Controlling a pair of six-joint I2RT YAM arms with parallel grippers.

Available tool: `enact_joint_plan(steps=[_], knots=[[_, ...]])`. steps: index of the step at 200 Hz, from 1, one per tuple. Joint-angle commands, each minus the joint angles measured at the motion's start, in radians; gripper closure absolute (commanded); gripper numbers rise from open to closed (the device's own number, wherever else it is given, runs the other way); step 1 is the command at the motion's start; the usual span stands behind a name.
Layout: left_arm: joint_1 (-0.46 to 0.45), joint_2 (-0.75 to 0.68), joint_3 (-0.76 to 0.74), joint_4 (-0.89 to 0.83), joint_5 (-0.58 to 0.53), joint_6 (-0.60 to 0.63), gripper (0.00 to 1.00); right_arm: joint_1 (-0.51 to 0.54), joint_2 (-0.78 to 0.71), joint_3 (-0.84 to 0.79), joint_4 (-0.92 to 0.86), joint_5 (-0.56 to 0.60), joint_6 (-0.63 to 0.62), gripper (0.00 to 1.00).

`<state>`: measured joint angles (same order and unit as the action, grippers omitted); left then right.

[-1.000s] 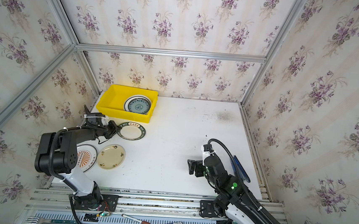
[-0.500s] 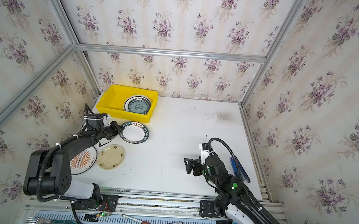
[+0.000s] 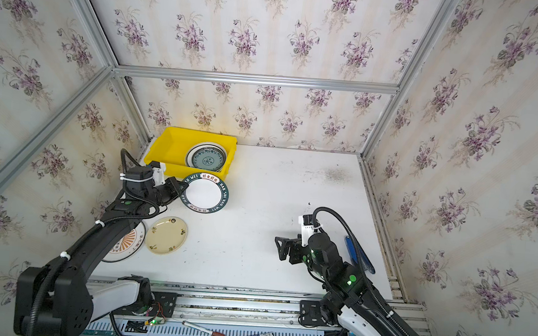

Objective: Place the plates into the plastic bin on the countertop
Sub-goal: 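Carry the green-ringed plate upright over the yellow bin with the left gripper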

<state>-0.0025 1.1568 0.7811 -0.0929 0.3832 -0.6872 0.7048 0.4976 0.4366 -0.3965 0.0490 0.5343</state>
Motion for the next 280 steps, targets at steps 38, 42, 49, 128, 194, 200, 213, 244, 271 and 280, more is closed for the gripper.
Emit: enact_joint_plan(steps=[38,42,49,128,194,200,213,244,271,280], knots=[[-0.004,0.02,0.164,-0.019,-0.051,-0.039,1.0,-0.001,0.02,-0.002,0.105,0.048,0.019,0.02],[-0.005,0.031,0.183,-0.023,-0.054,-0.038,1.0,-0.001,0.024,0.0,0.109,0.051,0.021,0.02],[-0.005,0.052,0.211,-0.025,-0.059,-0.036,1.0,-0.001,0.032,0.003,0.118,0.055,0.021,0.02],[-0.003,0.408,0.57,-0.076,-0.142,0.028,1.0,-0.004,0.101,0.029,0.149,0.158,0.015,0.02],[0.008,0.677,0.819,-0.197,-0.351,0.099,1.0,-0.01,0.102,-0.022,0.213,0.218,0.061,0.02],[0.007,0.703,0.847,-0.218,-0.36,0.107,1.0,-0.011,0.107,-0.02,0.208,0.225,0.06,0.02],[0.007,0.755,0.897,-0.251,-0.373,0.118,1.0,-0.016,0.116,-0.018,0.204,0.231,0.058,0.01],[0.006,0.839,0.961,-0.285,-0.392,0.144,1.0,-0.031,0.141,-0.021,0.23,0.229,0.058,0.01],[0.0,0.905,1.029,-0.332,-0.418,0.188,1.0,-0.048,0.177,-0.017,0.259,0.21,0.061,0.01],[-0.003,0.925,1.05,-0.345,-0.425,0.2,1.0,-0.053,0.189,-0.015,0.268,0.204,0.062,0.01]])
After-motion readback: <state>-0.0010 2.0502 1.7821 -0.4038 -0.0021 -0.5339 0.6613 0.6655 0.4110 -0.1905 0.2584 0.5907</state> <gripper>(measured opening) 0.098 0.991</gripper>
